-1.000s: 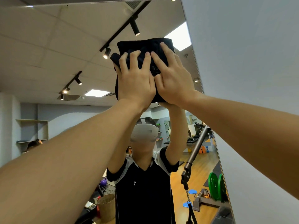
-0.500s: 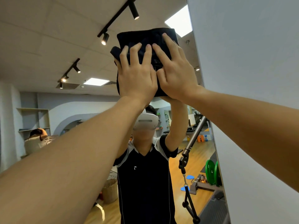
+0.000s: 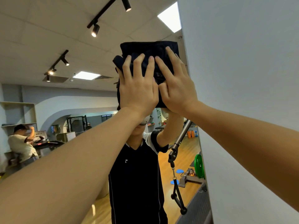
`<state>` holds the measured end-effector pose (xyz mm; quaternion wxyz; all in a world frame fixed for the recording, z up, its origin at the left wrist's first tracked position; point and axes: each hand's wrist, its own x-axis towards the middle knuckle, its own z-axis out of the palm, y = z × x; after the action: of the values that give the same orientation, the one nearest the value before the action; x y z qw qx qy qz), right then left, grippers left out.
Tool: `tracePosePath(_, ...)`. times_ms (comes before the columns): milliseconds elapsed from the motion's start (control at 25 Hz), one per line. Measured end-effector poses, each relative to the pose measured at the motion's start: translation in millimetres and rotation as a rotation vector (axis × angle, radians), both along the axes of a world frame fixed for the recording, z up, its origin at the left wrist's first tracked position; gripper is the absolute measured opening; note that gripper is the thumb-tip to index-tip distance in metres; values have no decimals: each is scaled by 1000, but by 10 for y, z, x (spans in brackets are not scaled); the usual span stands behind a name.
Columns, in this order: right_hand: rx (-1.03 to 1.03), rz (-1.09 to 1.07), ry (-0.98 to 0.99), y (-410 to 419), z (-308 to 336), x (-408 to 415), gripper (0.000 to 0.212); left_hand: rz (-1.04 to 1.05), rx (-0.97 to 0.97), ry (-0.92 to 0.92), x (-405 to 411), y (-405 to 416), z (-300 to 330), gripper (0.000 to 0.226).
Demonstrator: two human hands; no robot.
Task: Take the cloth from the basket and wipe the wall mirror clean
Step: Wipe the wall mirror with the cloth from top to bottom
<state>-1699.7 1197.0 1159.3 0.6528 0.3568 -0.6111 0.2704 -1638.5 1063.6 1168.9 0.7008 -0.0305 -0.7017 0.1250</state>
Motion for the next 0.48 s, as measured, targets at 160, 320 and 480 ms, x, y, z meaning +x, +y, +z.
tracePosePath(160,-27,12,-1,119,162,-77,67,23,-39,-19,-72,108,217,60)
tracePosePath(320,-118,1,-65,289,523,-148,72,53,-104,-65,-164,360,695,61)
tracePosePath(480,-102,-38,-82,295,1009,-95,80,46,-108,-85,-123,348,1170,56)
